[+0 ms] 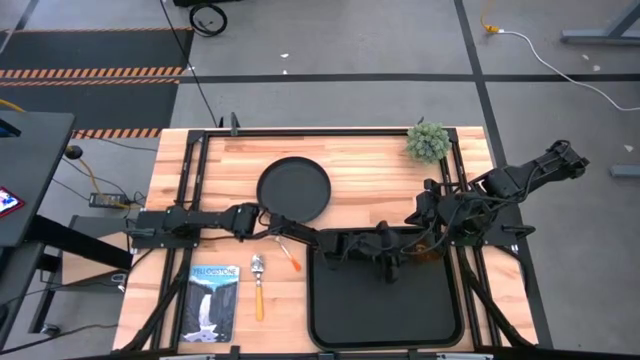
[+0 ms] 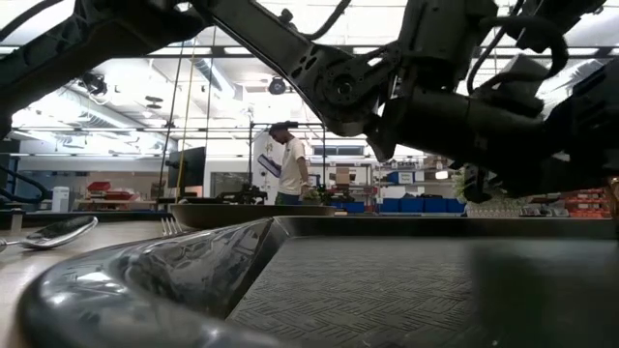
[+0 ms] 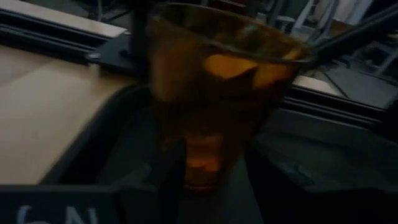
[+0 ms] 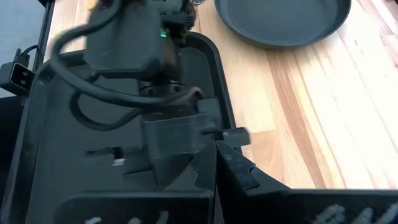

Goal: Pick and place plate/cup/fork/spoon on tray
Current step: Put the orange cup to the top right of the black serving tray

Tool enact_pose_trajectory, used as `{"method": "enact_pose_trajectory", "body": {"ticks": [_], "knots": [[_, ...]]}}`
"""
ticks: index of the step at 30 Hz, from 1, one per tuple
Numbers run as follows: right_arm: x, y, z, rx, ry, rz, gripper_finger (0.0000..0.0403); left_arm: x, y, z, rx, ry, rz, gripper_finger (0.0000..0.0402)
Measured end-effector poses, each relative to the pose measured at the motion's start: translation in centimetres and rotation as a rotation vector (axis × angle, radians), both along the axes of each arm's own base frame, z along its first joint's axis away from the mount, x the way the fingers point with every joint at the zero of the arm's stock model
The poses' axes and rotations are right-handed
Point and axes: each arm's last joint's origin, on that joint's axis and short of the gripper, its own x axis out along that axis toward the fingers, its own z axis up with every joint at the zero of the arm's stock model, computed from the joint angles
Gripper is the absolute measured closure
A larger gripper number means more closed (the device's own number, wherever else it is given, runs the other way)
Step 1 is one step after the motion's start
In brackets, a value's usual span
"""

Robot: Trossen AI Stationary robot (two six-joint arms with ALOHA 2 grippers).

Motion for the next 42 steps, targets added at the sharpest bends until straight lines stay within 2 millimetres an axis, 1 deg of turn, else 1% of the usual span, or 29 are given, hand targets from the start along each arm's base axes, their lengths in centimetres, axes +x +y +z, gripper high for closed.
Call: {"method": "enact_pose_trajectory", "body": {"ticks": [4, 7, 11, 14, 16, 20, 27, 31, 35, 40, 42], "knots": [[0.0, 0.0, 0.0, -0.001, 0.002, 0.0, 0.0394, 0.1, 1.1, -0.2, 0.003, 0.021, 0.021, 0.023], [0.0, 0.0, 0.0, 0.001, 0.005, -0.003, 0.0394, 0.1, 1.2, 0.0, -0.012, 0.024, -0.031, 0.023], [0.0, 0.0, 0.0, 0.002, 0.005, -0.002, 0.0394, 0.0, 0.0, 0.4, -0.058, 0.02, -0.227, 0.023], [0.0, 0.0, 0.0, -0.008, 0.0, -0.009, 0.0394, -0.2, -1.1, 0.4, -0.048, 0.019, -0.287, 0.023], [0.0, -0.1, 0.0, -0.014, -0.003, -0.014, 0.0394, -0.3, -1.6, 0.4, -0.009, 0.016, -0.262, 0.023], [0.0, -0.1, 0.0, -0.014, -0.005, -0.014, 0.0394, -0.1, -1.6, 0.0, 0.031, -0.029, -0.199, 0.023], [0.0, -0.1, 0.0, -0.016, -0.006, -0.015, 0.0394, 0.1, -0.1, 0.4, 0.036, -0.064, -0.127, 0.023], [0.0, -0.1, 0.0, -0.016, -0.006, -0.015, 0.0394, 0.2, 0.7, 0.4, 0.043, -0.057, -0.083, 0.023], [0.0, -0.1, 0.0, -0.016, -0.006, -0.015, 0.0394, 0.3, 1.4, 0.4, 0.052, -0.06, -0.023, 0.023], [0.0, -0.1, 0.0, -0.016, -0.006, -0.015, 0.0394, 0.4, 2.7, 0.4, 0.06, -0.058, 0.075, 0.023], [0.0, -0.1, 0.0, -0.016, -0.006, -0.014, 0.0394, 0.4, 3.0, 0.3, 0.04, -0.049, 0.066, 0.023]]}}
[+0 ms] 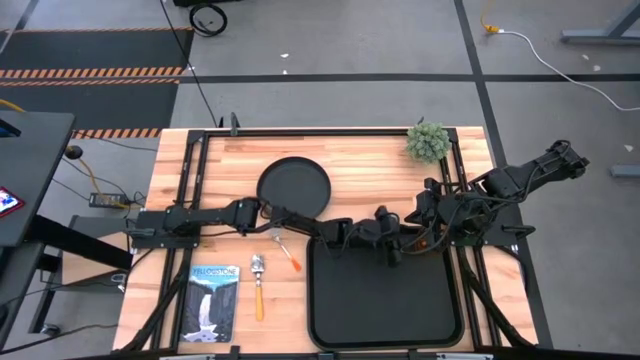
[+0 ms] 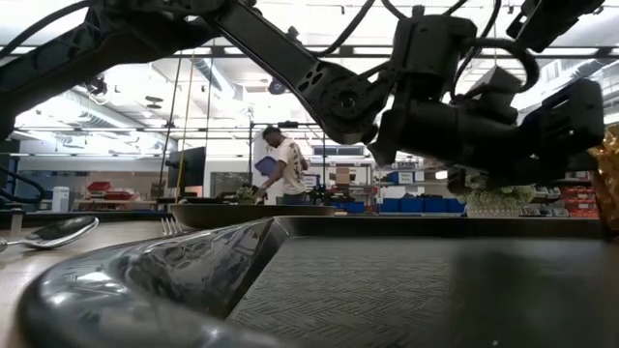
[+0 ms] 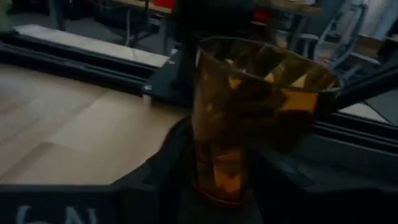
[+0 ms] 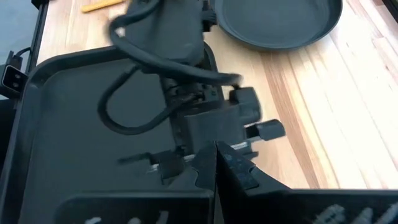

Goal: Pick and place plate/cup/fork/spoon on tray
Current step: Put the orange cup to the top right of the black serving tray

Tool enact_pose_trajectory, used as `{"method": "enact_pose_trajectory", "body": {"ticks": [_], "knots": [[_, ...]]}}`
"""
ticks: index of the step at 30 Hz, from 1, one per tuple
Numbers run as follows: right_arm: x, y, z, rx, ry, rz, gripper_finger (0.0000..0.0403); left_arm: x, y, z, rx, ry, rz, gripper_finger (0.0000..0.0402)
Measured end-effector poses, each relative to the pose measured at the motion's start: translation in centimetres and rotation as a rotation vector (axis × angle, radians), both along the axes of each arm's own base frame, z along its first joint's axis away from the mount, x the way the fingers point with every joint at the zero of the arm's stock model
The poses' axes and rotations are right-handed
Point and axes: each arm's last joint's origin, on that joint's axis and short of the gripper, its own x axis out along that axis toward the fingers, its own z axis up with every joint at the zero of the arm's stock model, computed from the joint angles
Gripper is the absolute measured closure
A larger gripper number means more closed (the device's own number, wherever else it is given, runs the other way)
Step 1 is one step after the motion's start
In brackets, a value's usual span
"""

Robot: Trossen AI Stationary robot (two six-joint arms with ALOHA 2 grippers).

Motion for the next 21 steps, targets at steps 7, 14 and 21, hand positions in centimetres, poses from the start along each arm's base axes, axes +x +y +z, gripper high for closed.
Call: {"method": "enact_pose_trajectory", "body": {"ticks": [7, 14, 21], "knots": [[-0.2, -0.1, 0.2, 0.008, -0.012, 0.002, 0.0394, -0.2, -1.4, -0.3, 0.009, 0.037, -0.135, 0.023], [0.0, 0.0, 0.4, 0.009, -0.042, 0.015, 0.0394, -0.2, -1.3, -0.2, 0.04, 0.02, -0.004, 0.023], [0.0, 0.0, 0.4, 0.001, -0.042, 0.017, 0.0394, 0.0, 0.0, 0.4, 0.022, -0.042, 0.035, 0.023]]}}
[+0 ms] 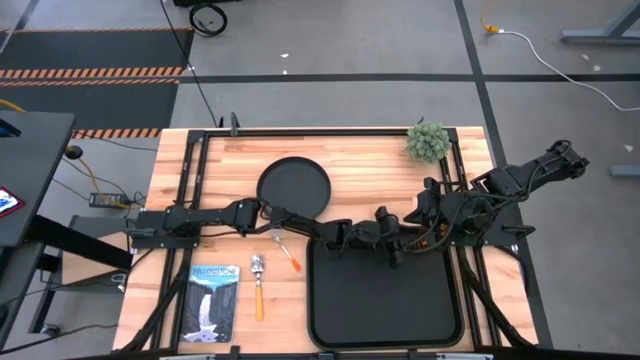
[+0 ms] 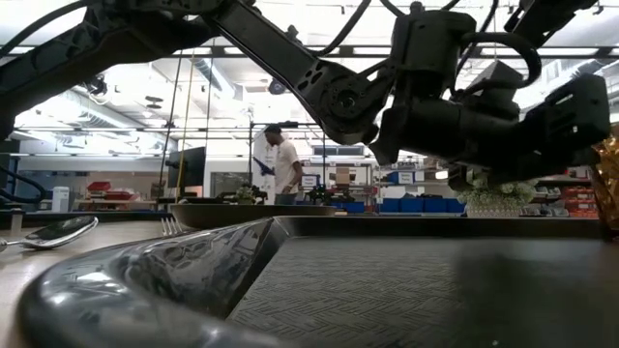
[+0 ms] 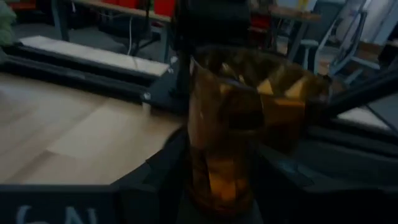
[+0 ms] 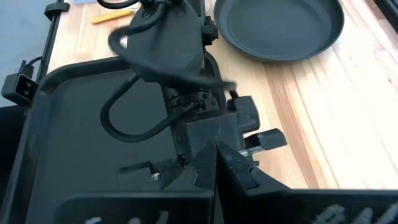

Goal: Pick and place plate/cup/fork/spoon on tray
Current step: Put the orange cup to the top right of the black serving tray, then put the black plate on the black serving tray to the bottom of the orange cup

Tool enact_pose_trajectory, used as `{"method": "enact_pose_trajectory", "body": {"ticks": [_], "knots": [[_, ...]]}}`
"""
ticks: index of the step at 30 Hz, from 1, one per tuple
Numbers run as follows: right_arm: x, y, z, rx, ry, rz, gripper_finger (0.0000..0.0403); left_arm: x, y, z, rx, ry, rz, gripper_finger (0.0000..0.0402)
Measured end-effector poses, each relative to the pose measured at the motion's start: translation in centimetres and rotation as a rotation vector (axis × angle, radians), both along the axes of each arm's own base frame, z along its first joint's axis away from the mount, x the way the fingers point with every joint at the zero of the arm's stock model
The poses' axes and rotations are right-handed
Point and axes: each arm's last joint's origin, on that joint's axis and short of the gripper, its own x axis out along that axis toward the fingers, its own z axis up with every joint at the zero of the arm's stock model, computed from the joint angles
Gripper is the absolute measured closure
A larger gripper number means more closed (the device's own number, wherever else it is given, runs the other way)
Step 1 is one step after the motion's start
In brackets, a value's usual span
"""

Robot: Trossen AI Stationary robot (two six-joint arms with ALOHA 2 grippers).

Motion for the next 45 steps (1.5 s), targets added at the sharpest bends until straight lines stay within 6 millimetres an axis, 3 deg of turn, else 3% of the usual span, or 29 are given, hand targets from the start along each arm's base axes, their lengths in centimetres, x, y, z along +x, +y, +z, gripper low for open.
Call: {"method": "enact_pose_trajectory", "body": {"ticks": [8, 15, 21, 28, 35, 45], "knots": [[0.0, 0.0, 0.0, -0.01, -0.001, 0.004, 0.0394, 0.1, 0.3, 0.7, 0.004, -0.069, 0.006, 0.023], [-0.2, -0.1, 0.1, -0.007, -0.007, -0.003, 0.0394, -0.2, 0.1, -0.8, 0.022, 0.138, 0.002, 0.023], [-0.2, -0.3, 0.2, -0.053, -0.023, -0.032, 0.0394, -1.4, -1.9, 2.2, 0.124, 0.296, -0.02, 0.0237], [-0.4, -0.7, 0.2, -0.157, -0.041, -0.067, 0.0394, -4.1, -3.4, 5.9, 0.264, 0.557, 0.05, 0.0273], [-0.7, -0.9, 0.3, -0.195, -0.051, -0.094, 0.0394, -6.8, -2.4, 6.4, 0.352, 0.834, 0.141, 0.0307], [-0.8, -1.1, 0.3, -0.247, -0.046, -0.108, 0.0394, -9.0, -1.3, 6.7, 0.506, 1.039, 0.266, 0.0368]]}}
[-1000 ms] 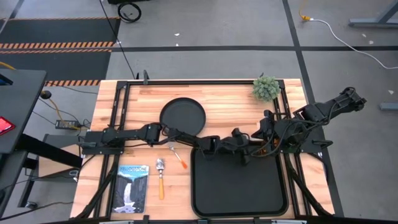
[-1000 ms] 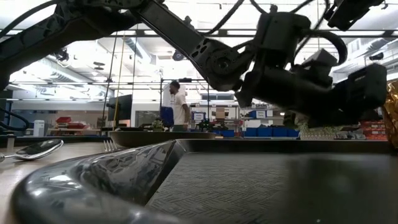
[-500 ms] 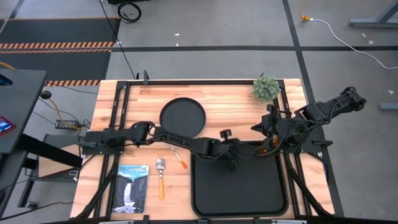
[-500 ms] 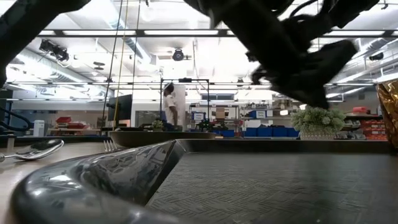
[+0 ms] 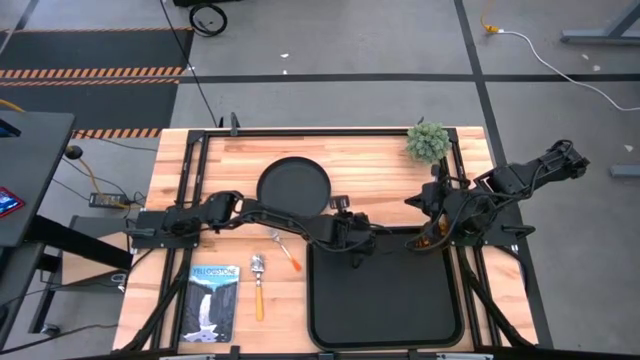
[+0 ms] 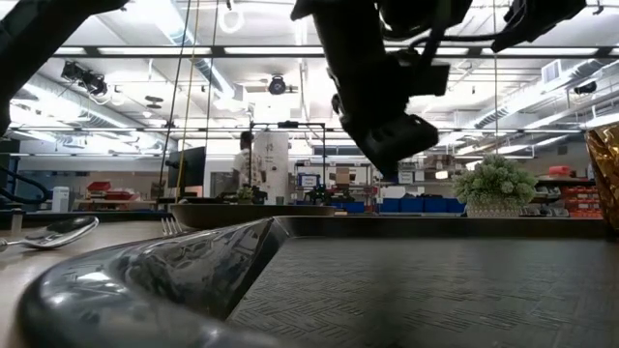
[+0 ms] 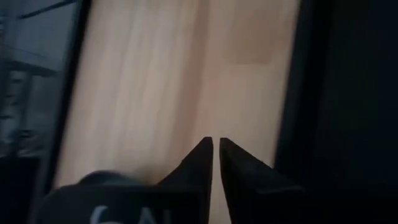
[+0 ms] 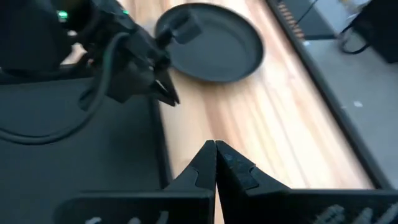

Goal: Pick and place plate/cup/fork/spoon on tray
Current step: Put the black plate on the black serving tray to the bottom of the orange cup

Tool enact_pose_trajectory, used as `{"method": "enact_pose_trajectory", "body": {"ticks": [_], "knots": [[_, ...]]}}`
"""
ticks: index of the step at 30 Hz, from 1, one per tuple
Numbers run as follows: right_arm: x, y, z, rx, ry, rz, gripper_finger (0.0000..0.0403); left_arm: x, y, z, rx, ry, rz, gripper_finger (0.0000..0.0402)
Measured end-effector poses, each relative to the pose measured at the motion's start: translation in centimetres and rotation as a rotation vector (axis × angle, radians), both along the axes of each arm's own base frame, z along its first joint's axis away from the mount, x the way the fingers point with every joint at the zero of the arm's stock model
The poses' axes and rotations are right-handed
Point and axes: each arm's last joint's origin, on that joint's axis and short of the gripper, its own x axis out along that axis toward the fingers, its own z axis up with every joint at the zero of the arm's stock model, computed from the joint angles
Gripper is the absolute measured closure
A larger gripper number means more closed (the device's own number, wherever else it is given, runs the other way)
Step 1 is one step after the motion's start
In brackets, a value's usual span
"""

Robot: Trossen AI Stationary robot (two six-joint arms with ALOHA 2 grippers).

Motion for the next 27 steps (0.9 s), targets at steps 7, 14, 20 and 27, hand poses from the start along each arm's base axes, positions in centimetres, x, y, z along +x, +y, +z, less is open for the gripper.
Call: {"method": "enact_pose_trajectory", "body": {"ticks": [7, 14, 20, 27], "knots": [[0.1, -0.5, 0.2, -0.101, -0.028, -0.073, 0.0394, -2.0, 0.7, 2.2, 0.177, 0.135, 0.024, 0.0393], [0.3, -1.2, 0.5, -0.229, -0.068, -0.188, 0.0394, -4.8, 1.6, 4.2, 0.37, 0.306, 0.071, 0.0393], [0.9, -1.6, 1.1, -0.257, -0.132, -0.227, 0.0394, -7.8, 2.3, 7.2, 0.499, 0.305, 0.184, 0.0394], [1.8, -1.3, 2.3, -0.283, -0.212, -0.149, 0.0394, -12.7, 2.8, 7.1, 0.499, 0.25, 0.25, 0.0392]]}}
